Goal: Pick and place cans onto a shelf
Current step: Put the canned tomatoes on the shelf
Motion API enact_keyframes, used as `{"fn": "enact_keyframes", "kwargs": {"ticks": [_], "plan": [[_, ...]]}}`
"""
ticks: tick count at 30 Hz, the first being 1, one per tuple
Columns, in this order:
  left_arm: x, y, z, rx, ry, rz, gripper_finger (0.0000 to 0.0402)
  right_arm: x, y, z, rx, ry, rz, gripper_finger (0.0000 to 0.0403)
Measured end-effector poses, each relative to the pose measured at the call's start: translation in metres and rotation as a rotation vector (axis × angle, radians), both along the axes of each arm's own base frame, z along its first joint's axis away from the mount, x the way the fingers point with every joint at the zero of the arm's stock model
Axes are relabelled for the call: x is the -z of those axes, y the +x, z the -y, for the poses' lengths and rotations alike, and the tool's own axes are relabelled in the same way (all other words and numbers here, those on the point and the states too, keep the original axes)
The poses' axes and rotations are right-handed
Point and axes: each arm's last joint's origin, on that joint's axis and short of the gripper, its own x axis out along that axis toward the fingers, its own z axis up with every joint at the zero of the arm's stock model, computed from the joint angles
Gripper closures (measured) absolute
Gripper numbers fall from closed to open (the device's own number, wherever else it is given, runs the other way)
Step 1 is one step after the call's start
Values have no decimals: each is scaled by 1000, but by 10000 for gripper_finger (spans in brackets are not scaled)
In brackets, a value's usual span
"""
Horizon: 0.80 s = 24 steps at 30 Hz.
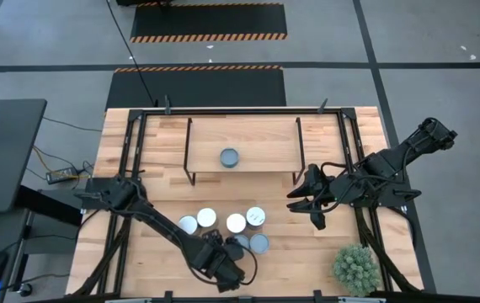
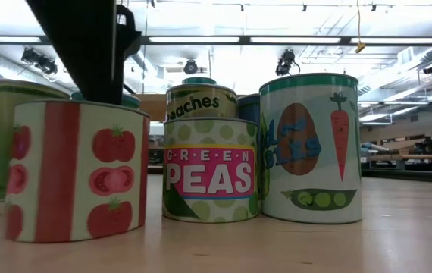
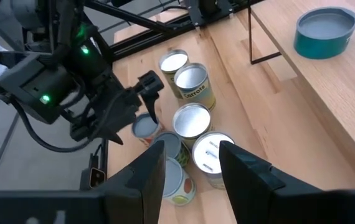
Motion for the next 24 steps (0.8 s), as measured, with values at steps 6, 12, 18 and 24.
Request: {"fn": "enact_keyframes", "kwargs": {"ticks": [6,12,18,24], "plan": [[-1,0,-5,34,16,-28,2,0,0,0,0,2,0,245],[-18,-5,-3,143,15,-90,1,0,0,0,3,7,0,245],[-21,-21,4,187,116,-117,1,0,0,0,3,8,3,245],[-22,-40,18,271,289,-93,1,0,-1,-2,-13,14,0,245]]}}
